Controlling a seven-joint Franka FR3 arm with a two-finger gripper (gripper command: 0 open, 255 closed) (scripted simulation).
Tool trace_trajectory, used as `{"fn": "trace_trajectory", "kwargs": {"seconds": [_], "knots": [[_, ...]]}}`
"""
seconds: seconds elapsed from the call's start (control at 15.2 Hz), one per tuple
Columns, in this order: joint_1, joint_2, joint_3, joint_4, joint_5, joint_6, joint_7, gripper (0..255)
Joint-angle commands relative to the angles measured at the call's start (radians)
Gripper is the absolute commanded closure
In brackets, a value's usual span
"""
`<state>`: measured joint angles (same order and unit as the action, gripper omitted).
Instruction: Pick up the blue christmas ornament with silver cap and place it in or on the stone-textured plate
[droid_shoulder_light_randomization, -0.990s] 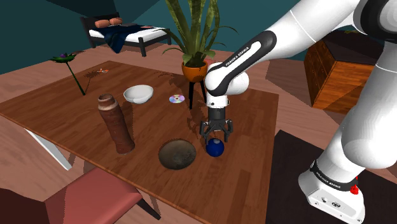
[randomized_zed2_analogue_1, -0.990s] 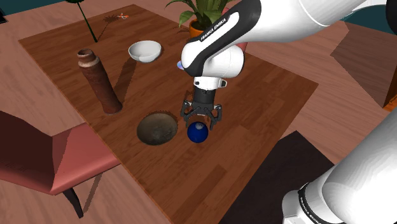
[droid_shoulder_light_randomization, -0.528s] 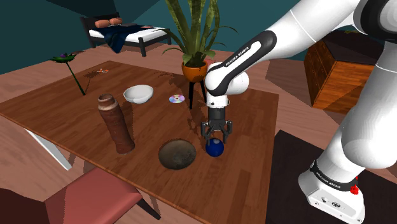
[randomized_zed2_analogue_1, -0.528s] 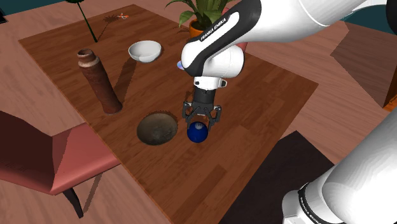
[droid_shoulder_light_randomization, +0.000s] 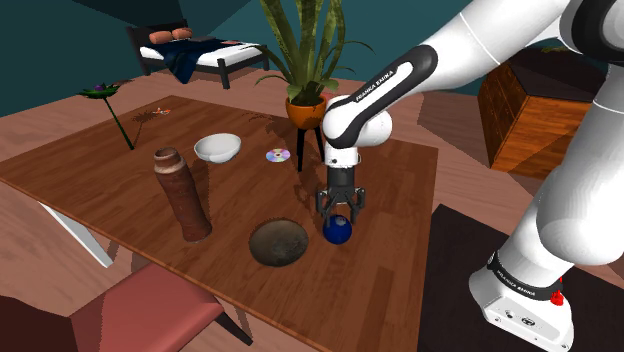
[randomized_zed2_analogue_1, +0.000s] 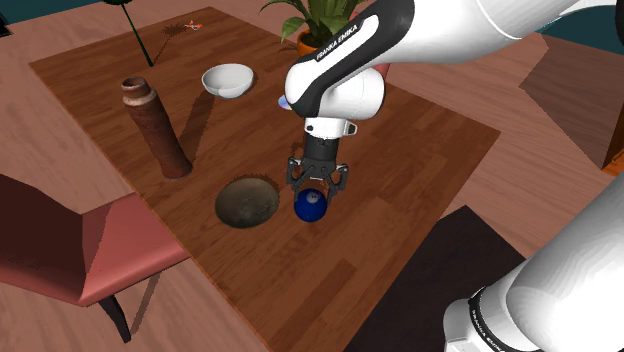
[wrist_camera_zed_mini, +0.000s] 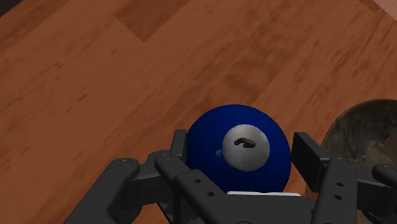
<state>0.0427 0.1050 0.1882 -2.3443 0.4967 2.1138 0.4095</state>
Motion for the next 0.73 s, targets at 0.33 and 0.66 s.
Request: {"fn": "trace_trajectory", "kwargs": {"seconds": [0.33,0.66], "knots": [[-0.004,-0.067,-0.003,0.02,-0.012,-0.083,0.032,255],[-0.008,-0.112,-0.006,0.04,-0.02,-0.145,0.055,255]]}}
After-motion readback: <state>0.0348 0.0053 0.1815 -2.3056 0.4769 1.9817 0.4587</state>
